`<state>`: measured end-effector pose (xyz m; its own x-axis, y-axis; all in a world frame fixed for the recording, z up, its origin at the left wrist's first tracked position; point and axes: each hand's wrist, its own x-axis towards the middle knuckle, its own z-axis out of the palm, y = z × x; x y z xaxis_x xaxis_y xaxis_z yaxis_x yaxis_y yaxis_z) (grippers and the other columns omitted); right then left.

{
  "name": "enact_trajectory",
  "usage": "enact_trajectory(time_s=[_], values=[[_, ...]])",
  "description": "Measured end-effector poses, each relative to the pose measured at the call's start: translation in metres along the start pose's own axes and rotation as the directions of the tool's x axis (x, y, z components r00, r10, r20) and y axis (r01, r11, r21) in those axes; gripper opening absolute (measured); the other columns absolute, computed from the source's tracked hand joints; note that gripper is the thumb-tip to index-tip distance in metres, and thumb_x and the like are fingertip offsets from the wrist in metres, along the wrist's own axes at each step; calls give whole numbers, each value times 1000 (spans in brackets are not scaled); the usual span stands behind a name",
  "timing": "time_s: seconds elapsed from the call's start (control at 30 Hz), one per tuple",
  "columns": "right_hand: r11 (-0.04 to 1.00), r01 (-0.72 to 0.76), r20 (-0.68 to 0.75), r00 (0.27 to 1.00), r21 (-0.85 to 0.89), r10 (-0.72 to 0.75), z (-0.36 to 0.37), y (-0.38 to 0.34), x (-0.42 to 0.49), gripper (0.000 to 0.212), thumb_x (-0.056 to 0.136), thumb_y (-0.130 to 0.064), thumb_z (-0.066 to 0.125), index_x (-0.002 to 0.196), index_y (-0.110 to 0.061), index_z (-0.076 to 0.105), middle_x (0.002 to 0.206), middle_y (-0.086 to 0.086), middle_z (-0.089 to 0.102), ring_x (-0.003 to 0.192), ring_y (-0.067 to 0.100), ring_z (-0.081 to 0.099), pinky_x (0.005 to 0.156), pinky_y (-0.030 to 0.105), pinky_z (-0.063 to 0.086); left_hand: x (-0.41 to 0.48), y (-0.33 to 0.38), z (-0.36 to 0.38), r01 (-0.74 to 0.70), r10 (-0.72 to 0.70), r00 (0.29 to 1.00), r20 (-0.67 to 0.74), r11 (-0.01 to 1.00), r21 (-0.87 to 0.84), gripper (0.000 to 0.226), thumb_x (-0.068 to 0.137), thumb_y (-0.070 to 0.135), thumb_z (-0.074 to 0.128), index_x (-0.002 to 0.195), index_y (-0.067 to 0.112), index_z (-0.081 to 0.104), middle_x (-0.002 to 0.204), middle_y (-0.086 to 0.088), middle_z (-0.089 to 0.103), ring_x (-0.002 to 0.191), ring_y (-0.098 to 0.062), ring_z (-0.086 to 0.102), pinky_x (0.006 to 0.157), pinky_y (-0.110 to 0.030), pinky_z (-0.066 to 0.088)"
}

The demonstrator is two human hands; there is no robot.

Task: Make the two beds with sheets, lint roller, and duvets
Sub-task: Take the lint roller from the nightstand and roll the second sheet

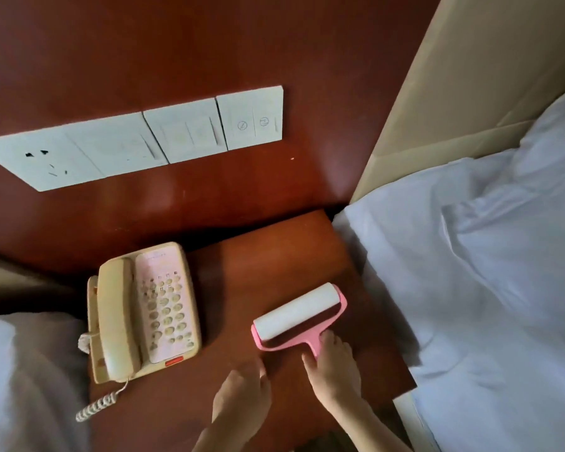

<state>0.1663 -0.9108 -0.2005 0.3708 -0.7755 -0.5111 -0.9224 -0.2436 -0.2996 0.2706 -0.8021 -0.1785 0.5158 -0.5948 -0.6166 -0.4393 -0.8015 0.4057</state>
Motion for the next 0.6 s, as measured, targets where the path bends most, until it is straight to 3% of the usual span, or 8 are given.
enact_trajectory(time_s=[0.13,0.27,0.4,0.53,0.6], values=[[996,60,-15,998,71,-59,4,3,11,27,99,-43,36,116,-26,48,114,-10,64,103,8,62,87,20,48,9,16,17,42,-41,999,-3,996,78,17,97,37,39,109,30,48,122,5,55,114,-13,57,97,-25,44],[969,141,-94,988,201,-124,-9,7,8,28,97,-44,40,114,-26,53,110,-11,67,98,8,66,86,13,49,6,28,21,78,-76,994,-75,996,32,5,94,33,44,93,33,48,113,9,56,107,-13,58,89,-26,47],[942,156,-146,982,299,-117,-35,21,-6,29,95,-45,45,115,-27,54,107,-14,66,93,5,65,79,4,43,-8,34,23,104,-101,988,-118,994,14,16,94,27,45,81,37,47,110,4,61,106,-16,60,88,-27,47],[939,122,-124,989,323,-85,-65,42,-22,31,94,-51,40,114,-29,51,107,-17,64,89,3,63,84,7,44,-20,55,25,25,-21,979,-201,999,19,16,89,19,55,87,32,63,101,2,64,101,-19,65,87,-32,48],[938,95,-116,991,332,-59,-80,53,-31,31,94,-52,39,112,-30,51,102,-20,61,82,1,59,82,6,43,-23,70,27,-16,28,976,-216,998,56,16,90,22,53,80,35,53,89,5,59,96,-16,66,82,-28,48]])
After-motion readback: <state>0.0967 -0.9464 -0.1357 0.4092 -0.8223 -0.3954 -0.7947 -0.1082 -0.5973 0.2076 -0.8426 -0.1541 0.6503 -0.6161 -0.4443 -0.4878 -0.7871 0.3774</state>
